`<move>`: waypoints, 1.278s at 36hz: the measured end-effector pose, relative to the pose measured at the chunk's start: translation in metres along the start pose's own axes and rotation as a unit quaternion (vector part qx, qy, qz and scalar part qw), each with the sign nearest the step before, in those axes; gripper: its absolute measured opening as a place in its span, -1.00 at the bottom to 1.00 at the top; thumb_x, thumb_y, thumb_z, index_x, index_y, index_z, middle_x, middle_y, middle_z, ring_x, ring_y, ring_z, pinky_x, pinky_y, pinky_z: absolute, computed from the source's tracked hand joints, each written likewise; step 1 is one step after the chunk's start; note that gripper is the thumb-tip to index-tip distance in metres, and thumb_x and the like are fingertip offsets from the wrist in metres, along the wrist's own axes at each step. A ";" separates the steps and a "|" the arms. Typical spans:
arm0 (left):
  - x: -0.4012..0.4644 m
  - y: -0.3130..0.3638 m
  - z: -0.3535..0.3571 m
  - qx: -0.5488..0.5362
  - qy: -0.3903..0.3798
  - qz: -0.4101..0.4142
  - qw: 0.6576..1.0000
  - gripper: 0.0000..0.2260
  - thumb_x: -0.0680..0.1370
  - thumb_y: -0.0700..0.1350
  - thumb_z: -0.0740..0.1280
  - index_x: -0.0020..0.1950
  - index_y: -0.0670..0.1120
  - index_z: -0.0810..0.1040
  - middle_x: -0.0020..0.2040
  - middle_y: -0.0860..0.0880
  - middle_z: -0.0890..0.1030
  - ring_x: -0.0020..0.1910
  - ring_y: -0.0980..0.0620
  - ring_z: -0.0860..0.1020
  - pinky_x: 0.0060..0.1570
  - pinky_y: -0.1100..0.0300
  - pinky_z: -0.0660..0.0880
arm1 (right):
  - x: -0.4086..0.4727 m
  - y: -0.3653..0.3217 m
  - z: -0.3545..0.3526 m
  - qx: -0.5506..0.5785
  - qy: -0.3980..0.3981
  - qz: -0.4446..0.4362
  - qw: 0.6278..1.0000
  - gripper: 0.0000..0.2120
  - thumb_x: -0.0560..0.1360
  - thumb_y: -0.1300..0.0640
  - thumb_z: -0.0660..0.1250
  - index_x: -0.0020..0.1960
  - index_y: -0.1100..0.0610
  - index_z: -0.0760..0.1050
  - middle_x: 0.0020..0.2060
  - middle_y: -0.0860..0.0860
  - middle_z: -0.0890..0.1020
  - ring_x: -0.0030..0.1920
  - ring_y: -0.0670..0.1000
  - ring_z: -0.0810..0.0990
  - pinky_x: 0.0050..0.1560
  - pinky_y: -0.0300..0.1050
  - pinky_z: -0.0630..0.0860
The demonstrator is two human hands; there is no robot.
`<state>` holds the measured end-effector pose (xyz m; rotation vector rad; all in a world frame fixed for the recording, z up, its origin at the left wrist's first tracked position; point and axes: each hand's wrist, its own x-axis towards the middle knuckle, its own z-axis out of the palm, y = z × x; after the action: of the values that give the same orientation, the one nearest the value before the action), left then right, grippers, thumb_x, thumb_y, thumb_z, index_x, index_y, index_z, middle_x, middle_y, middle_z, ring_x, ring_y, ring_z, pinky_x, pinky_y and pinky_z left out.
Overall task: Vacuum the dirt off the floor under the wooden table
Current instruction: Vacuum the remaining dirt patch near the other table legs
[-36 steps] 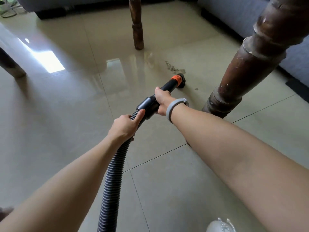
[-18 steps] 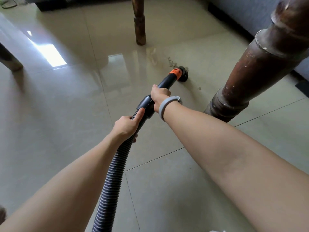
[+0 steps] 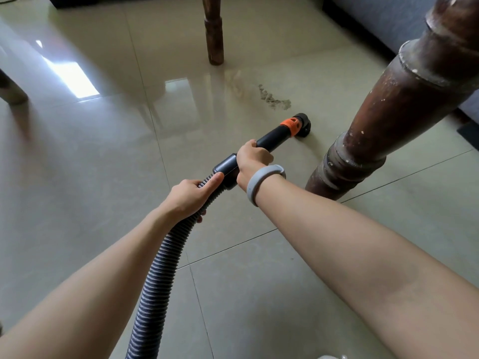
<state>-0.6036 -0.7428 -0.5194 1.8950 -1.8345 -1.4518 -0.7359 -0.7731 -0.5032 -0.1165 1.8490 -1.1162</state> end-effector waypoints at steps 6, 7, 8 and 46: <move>-0.002 -0.005 -0.004 -0.010 -0.007 -0.003 1.000 -0.49 0.49 0.34 0.16 -0.23 -0.10 0.50 -0.36 -0.14 0.58 -0.52 -0.05 0.54 -0.48 0.27 0.47 | -0.012 0.002 0.002 0.002 0.005 0.008 1.000 -0.57 0.62 -0.02 0.09 0.38 0.21 0.19 0.27 0.15 0.46 0.22 0.17 0.50 0.21 -0.01 0.42; -0.003 -0.005 -0.004 -0.013 -0.007 -0.003 1.000 -0.49 0.50 0.34 0.16 -0.22 -0.11 0.51 -0.37 -0.13 0.57 -0.51 -0.05 0.54 -0.48 0.27 0.47 | -0.013 0.002 0.002 0.003 0.006 0.010 1.000 -0.57 0.62 -0.03 0.09 0.38 0.21 0.19 0.27 0.15 0.46 0.22 0.18 0.50 0.21 0.00 0.42; -0.003 -0.006 -0.003 -0.015 -0.007 -0.003 1.000 -0.49 0.50 0.34 0.16 -0.22 -0.11 0.50 -0.37 -0.13 0.57 -0.51 -0.05 0.54 -0.48 0.27 0.47 | -0.014 0.002 0.002 0.005 0.007 0.011 1.000 -0.57 0.62 -0.03 0.09 0.38 0.21 0.19 0.27 0.15 0.46 0.22 0.18 0.50 0.22 0.01 0.42; 0.018 0.007 0.022 -0.119 -0.010 0.034 0.992 -0.64 0.57 0.18 0.20 -0.09 -0.13 0.45 -0.27 -0.10 0.54 -0.40 -0.06 0.55 -0.36 0.12 0.56 | 0.050 -0.026 -0.022 0.073 -0.034 -0.031 0.996 -0.56 0.62 -0.06 0.07 0.38 0.19 0.26 0.20 0.15 0.51 0.16 0.17 0.53 0.17 0.03 0.43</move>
<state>-0.6269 -0.7479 -0.5357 1.6941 -1.6321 -1.5918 -0.7891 -0.7993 -0.5138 -0.1266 1.7073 -1.2702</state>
